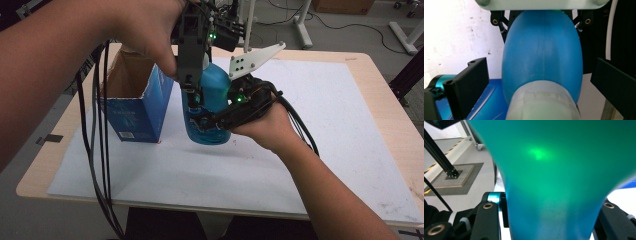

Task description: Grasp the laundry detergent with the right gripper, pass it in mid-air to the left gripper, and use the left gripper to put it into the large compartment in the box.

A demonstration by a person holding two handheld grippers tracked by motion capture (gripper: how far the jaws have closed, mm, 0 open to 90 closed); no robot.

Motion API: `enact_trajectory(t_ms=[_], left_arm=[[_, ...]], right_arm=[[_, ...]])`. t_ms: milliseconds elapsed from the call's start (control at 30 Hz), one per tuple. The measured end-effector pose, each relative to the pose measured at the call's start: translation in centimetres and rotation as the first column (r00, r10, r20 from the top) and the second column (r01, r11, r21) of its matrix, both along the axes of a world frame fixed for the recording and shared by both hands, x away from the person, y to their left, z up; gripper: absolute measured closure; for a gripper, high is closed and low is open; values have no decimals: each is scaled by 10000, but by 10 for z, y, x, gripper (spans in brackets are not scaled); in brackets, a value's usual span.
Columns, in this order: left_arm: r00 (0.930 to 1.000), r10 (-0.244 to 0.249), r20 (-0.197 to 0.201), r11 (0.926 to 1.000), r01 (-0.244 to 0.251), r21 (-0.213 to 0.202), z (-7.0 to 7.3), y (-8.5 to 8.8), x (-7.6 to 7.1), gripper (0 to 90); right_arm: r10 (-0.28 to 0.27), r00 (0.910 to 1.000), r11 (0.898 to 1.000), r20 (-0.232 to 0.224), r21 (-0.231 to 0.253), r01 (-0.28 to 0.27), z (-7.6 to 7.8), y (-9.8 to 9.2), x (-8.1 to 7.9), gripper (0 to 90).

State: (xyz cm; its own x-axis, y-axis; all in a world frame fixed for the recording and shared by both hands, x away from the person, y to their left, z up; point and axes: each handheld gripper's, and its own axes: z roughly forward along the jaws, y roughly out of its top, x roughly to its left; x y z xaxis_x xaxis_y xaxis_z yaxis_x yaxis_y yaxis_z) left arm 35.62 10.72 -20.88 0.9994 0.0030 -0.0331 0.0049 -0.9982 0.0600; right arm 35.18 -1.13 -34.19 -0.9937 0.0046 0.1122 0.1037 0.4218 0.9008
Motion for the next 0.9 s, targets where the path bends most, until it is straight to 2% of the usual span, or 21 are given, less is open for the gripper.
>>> enact_trajectory(t_ms=[233, 300, 567, 900], left_arm=[[10000, 72, 32, 9999, -72, 130, -2, -1, 0, 34], [10000, 49, 16, 9999, -49, 139, -2, -2, 0, 85], [9999, 125, 47, 9996, -126, 265, -3, -2, 0, 102], [10000, 25, 39, 9997, -26, 225, -4, -3, 0, 166]], right_arm=[[-30, 9999, 10000, 111, 3, 30, 0, 0, 1, 466], [-21, 10000, 10000, 69, 24, 21, 0, 0, 1, 466], [-32, 10000, 10000, 83, 41, 32, 0, 0, 0, 466], [10, 10000, 10000, 9, 67, -10, -1, 1, 0, 466]])
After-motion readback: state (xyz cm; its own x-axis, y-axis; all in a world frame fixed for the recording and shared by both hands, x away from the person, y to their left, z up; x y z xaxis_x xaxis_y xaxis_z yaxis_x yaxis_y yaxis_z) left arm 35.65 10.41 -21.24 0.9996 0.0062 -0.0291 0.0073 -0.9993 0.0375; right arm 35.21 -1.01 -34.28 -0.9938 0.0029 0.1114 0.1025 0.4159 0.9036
